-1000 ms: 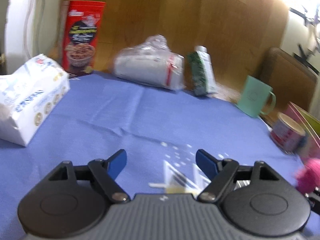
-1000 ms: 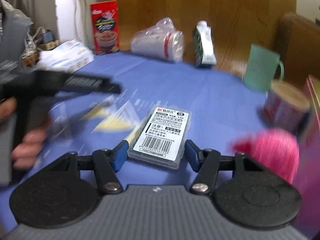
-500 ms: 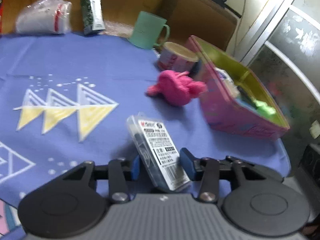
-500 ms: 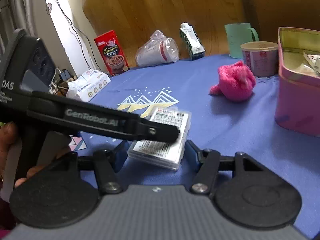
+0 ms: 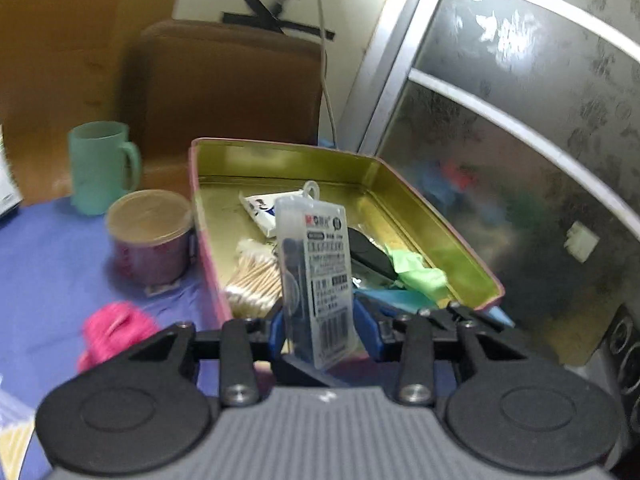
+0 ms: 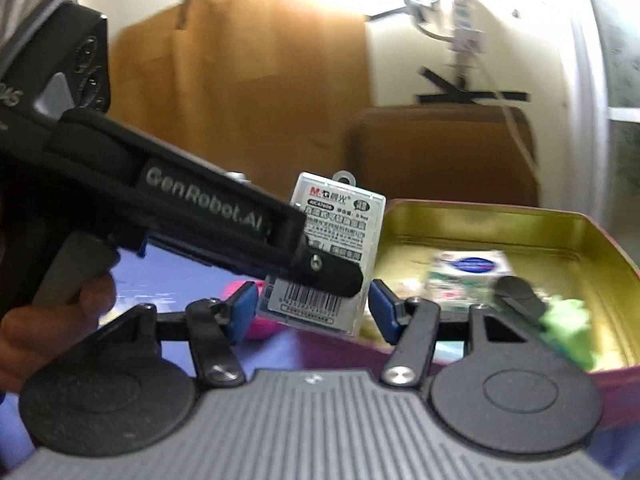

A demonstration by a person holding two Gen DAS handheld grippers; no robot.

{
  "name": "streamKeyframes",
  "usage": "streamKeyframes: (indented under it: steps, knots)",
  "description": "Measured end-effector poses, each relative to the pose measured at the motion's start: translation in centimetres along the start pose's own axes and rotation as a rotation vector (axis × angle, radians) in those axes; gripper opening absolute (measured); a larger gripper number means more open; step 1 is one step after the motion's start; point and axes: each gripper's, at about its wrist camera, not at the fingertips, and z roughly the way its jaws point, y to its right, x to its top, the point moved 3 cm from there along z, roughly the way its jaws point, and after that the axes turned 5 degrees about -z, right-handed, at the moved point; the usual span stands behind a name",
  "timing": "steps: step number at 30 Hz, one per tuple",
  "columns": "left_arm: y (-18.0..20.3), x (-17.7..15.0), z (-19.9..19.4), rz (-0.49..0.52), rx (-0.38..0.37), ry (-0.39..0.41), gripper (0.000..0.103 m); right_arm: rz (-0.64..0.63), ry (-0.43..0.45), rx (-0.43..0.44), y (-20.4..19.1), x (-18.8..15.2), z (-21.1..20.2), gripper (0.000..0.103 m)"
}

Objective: Organize soft objects
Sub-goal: 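Carry the plastic box into the tin tray and release it, then grasp the pink fluffy ball with the right gripper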

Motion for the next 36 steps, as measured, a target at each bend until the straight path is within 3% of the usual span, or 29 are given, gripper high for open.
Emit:
streamKeyframes:
  steps: [4, 10, 18, 21, 25, 29, 30, 34, 36]
  knots:
    - [-0.1, 0.5, 3.4, -0.007, 0.045, -0.030, 0.041, 0.071, -0.064, -0.031, 2.7, -0.2, 2.1, 0.063]
    - [-0.1, 0.4, 4.5, 0.054, 0.170, 0.012, 0.045, 0.066, -0.095, -0.120, 4.0, -1.0, 4.4, 0.068]
    - [-1.5, -1.1, -0.7, -0.002, 0.087, 0.092, 0.051, 0.130, -0.044, -0.124, 4.4, -1.4, 1.8, 0.068]
    - [-3.4, -1.8, -3.8, -0.039, 0.098, 0.140, 0.052, 0.144, -0.010, -0.143, 3.8, -1.2, 0.9, 0.068]
    - [-8.2, -3.5, -7.2, -0.122, 0.192, 0.179, 0.052, 0.122, 0.043, -0.107, 1.9, -0.3, 0.0, 0.064]
    - [-13.7, -5.6, -8.9, -0.218, 0.364, 0.158, 0.052, 0.031, 0.027, 0.059, -2.4, 0.4, 0.6, 0.040]
    - [-14.8, -6.2, -9.2, -0.239, 0.394, 0.157, 0.052, -0.003, 0.001, 0.103, -3.8, 0.3, 1.2, 0.038]
    - [-17.9, -7.7, -10.2, -0.318, 0.421, 0.151, 0.052, -0.159, -0.090, 0.096, -8.1, -0.2, 4.9, 0.038]
    - [-18.4, -8.0, -10.5, -0.343, 0.402, 0.152, 0.052, -0.242, -0.120, 0.044, -9.3, -0.2, 6.9, 0.045]
